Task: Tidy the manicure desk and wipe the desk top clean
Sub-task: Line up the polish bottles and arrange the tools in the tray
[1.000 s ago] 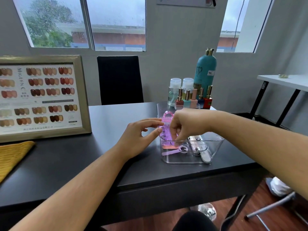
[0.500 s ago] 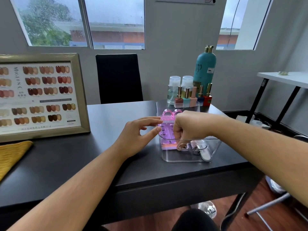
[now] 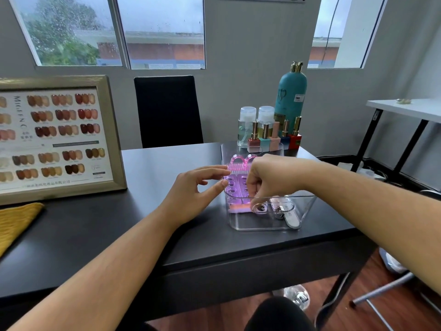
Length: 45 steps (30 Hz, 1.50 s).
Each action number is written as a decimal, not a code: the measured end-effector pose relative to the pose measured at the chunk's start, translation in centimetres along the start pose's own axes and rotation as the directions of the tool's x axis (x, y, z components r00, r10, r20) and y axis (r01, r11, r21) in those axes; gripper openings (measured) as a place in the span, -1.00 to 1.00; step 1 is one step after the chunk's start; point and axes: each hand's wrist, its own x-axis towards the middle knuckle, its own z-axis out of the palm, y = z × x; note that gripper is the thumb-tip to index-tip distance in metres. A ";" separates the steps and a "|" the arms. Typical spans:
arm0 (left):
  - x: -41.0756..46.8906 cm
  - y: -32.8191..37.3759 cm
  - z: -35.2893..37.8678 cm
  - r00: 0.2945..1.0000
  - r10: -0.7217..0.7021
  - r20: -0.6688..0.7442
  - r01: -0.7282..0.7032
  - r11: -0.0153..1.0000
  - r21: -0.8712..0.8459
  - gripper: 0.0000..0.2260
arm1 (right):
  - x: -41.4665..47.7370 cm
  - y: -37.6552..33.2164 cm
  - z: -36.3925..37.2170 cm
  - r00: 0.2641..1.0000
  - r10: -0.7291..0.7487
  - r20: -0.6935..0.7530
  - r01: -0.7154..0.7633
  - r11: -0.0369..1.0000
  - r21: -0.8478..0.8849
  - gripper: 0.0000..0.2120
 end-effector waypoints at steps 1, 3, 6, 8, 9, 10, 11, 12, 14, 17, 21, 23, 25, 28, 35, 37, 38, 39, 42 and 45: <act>0.0 0.0 0.0 1.000 0.001 0.001 -0.001 1.000 0.000 -0.79 | -0.2 0.3 -0.3 1.000 0.013 -0.024 -0.013 1.000 0.015 -0.84; 0.0 0.1 0.0 1.000 0.001 0.004 -0.001 1.000 0.004 -0.78 | -0.6 1.1 -1.0 0.997 0.045 -0.067 -0.043 0.999 0.033 -0.88; 0.0 0.2 0.0 1.000 -0.007 0.006 0.007 1.000 0.010 -0.76 | -1.2 1.9 -1.4 0.995 0.085 -0.056 -0.083 0.996 0.046 -0.88; -0.1 0.2 0.0 1.000 -0.012 0.002 0.012 1.000 0.006 -0.76 | -1.2 1.9 -0.9 0.996 0.087 -0.008 -0.087 0.996 0.023 -0.88; -0.1 0.2 0.0 1.000 -0.012 0.001 0.012 1.000 0.000 -0.77 | -1.1 1.8 -0.5 0.996 0.084 0.012 -0.084 0.996 0.000 -0.86; -0.1 0.2 0.0 1.000 -0.011 0.000 0.011 1.000 -0.004 -0.78 | -1.0 1.5 -0.3 0.996 0.082 0.026 -0.081 0.996 -0.022 -0.85; -0.1 0.2 0.0 1.000 -0.010 -0.001 0.010 1.000 -0.005 -0.78 | -0.8 1.3 -0.1 0.996 0.082 0.035 -0.081 0.996 -0.038 -0.83; -0.1 0.3 0.0 1.000 -0.009 -0.001 0.009 1.000 -0.005 -0.78 | -0.6 1.1 0.0 0.996 0.082 0.037 -0.080 0.996 -0.049 -0.82; -0.1 0.3 0.0 1.000 -0.010 -0.002 0.010 1.000 -0.001 -0.78 | -0.4 0.9 -0.1 0.996 0.084 0.041 -0.081 0.995 -0.059 -0.80; -0.2 0.4 0.0 1.000 -0.013 0.006 0.013 1.000 0.001 -0.78 | -0.6 0.9 -0.5 0.996 0.086 0.033 -0.085 0.996 -0.026 -0.83; -0.2 0.5 -0.1 0.999 -0.027 0.026 0.027 1.000 -0.011 -0.77 | -2.3 2.2 -1.5 0.957 0.141 -0.255 -0.103 0.982 0.157 -0.85; -0.3 0.8 -0.1 0.997 -0.064 0.049 0.067 0.996 -0.063 -0.74 | -3.8 3.2 -1.3 0.821 0.227 -0.524 -0.058 0.946 0.318 -0.89; -0.7 1.2 -0.2 0.989 -0.117 0.089 0.133 0.970 -0.202 -0.64 | -5.3 4.2 -0.4 0.655 0.359 -0.665 0.064 0.851 0.522 -0.94; -1.9 1.4 -0.3 0.969 -0.156 0.193 0.213 0.922 -0.323 -0.63 | -7.4 4.7 2.3 0.598 0.488 -0.636 0.236 0.651 0.721 -0.75; -3.8 1.7 0.6 0.947 -0.201 0.252 0.279 0.902 -0.329 -0.27 | -8.8 3.8 8.6 0.783 0.423 -0.456 0.257 0.448 0.856 -0.01; -3.8 2.0 0.8 0.953 -0.221 0.207 0.277 0.912 -0.301 -0.38 | -8.5 3.5 9.2 0.781 0.419 -0.462 0.247 0.472 0.846 -0.22; -3.6 2.1 1.0 0.954 -0.230 0.193 0.280 0.914 -0.294 -0.43 | -8.5 3.5 9.3 0.776 0.422 -0.470 0.243 0.487 0.839 -0.36; -3.5 2.2 1.2 0.954 -0.234 0.187 0.282 0.912 -0.297 -0.43 | -8.5 3.6 9.3 0.770 0.430 -0.471 0.236 0.493 0.837 -0.46; -2.6 2.9 2.3 0.956 -0.235 0.174 0.278 0.913 -0.297 -0.21 | -8.8 5.4 9.1 0.762 0.464 -0.452 0.219 0.472 0.854 -0.48; -1.2 3.9 4.0 0.955 -0.238 0.174 0.279 0.920 -0.276 -0.14 | -9.4 7.8 8.5 0.766 0.494 -0.411 0.184 0.444 0.877 -0.28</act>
